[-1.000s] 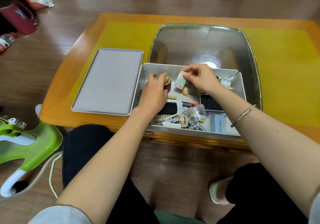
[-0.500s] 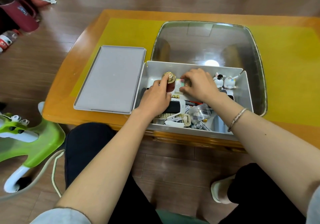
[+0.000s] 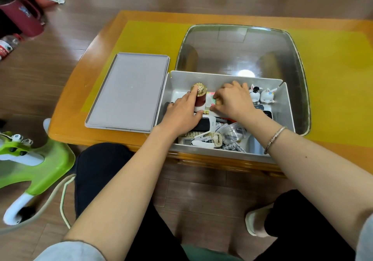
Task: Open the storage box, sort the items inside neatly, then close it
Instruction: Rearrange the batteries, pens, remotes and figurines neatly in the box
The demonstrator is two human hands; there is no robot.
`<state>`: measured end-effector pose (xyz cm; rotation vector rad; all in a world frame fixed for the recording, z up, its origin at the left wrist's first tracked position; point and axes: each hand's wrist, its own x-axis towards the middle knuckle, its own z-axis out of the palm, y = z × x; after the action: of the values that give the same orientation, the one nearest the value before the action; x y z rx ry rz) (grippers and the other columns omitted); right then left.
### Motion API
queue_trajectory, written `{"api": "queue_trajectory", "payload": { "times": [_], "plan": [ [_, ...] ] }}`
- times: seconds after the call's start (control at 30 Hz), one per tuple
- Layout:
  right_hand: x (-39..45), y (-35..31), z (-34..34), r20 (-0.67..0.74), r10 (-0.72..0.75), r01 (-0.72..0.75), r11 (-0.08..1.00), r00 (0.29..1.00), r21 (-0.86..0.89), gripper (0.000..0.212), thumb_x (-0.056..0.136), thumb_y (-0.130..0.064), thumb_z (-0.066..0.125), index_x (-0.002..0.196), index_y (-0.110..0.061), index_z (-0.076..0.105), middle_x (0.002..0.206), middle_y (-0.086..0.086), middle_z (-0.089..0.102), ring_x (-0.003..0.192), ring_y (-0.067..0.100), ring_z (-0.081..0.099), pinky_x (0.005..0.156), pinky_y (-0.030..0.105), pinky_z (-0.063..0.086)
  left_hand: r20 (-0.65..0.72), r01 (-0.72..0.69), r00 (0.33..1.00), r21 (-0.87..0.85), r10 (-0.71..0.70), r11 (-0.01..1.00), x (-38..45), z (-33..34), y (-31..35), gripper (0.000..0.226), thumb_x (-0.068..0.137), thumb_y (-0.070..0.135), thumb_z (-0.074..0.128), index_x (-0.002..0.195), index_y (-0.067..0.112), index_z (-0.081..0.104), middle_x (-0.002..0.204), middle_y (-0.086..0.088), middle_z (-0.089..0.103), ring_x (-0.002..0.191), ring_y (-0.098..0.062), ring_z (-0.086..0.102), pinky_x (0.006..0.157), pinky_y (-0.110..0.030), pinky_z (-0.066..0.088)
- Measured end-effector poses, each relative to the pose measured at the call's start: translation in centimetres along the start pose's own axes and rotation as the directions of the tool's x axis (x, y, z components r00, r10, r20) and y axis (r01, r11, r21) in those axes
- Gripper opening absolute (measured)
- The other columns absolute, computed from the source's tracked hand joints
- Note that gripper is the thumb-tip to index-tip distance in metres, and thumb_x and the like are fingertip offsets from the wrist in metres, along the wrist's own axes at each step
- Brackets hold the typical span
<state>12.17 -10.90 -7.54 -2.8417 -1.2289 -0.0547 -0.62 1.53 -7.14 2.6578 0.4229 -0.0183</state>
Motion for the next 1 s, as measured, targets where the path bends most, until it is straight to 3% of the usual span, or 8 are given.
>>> {"api": "queue_trajectory", "payload": {
  "times": [0.37, 0.57, 0.7, 1.0],
  "plan": [
    [0.3, -0.4, -0.1, 0.018, 0.020, -0.020, 1.000, 1.000, 0.022, 0.039, 0.073, -0.056, 0.069, 0.094, -0.024, 0.066, 0.104, 0.001, 0.062, 0.109, 0.026, 0.048, 0.088, 0.039, 0.027, -0.067, -0.016, 0.998, -0.019, 0.015, 1.000, -0.7, 0.3, -0.4, 0.063, 0.095, 0.039, 0.048, 0.147, 0.023, 0.017, 0.141, -0.008, 0.048, 0.127, -0.030, 0.046, 0.105, -0.054, 0.031],
    [-0.7, 0.5, -2.0, -0.003, 0.020, -0.019, 0.988, 1.000, 0.154, 0.032, 0.081, -0.042, 0.067, 0.105, -0.022, 0.066, 0.110, 0.002, 0.060, 0.113, 0.026, 0.047, 0.089, 0.037, 0.030, -0.034, -0.030, 0.999, -0.003, 0.030, 1.000, -0.6, 0.3, -0.8, 0.067, 0.095, 0.041, 0.047, 0.150, 0.026, 0.010, 0.142, -0.008, 0.048, 0.128, -0.030, 0.046, 0.106, -0.054, 0.031],
    [-2.5, 1.0, -3.2, 0.003, 0.017, -0.017, 0.956, 1.000, 0.292, 0.027, 0.086, -0.034, 0.064, 0.108, -0.017, 0.066, 0.109, 0.005, 0.064, 0.108, 0.026, 0.055, 0.090, 0.038, 0.039, -0.016, -0.024, 1.000, 0.013, 0.024, 1.000, -0.5, 0.3, -1.0, 0.070, 0.096, 0.045, 0.046, 0.151, 0.029, 0.006, 0.141, -0.007, 0.048, 0.129, -0.031, 0.044, 0.106, -0.054, 0.030],
    [-6.0, 1.6, -3.5, 0.148, -0.026, -0.030, 0.931, 0.989, 0.364, 0.038, 0.086, -0.043, 0.063, 0.115, -0.018, 0.064, 0.110, 0.000, 0.066, 0.101, 0.019, 0.059, 0.085, 0.032, 0.047, 0.057, -0.007, 0.998, 0.037, 0.005, 0.999, 0.0, -0.1, -1.1, 0.081, 0.092, 0.056, 0.045, 0.152, 0.034, -0.005, 0.144, -0.004, 0.046, 0.133, -0.029, 0.040, 0.105, -0.054, 0.030]
  ]
}}
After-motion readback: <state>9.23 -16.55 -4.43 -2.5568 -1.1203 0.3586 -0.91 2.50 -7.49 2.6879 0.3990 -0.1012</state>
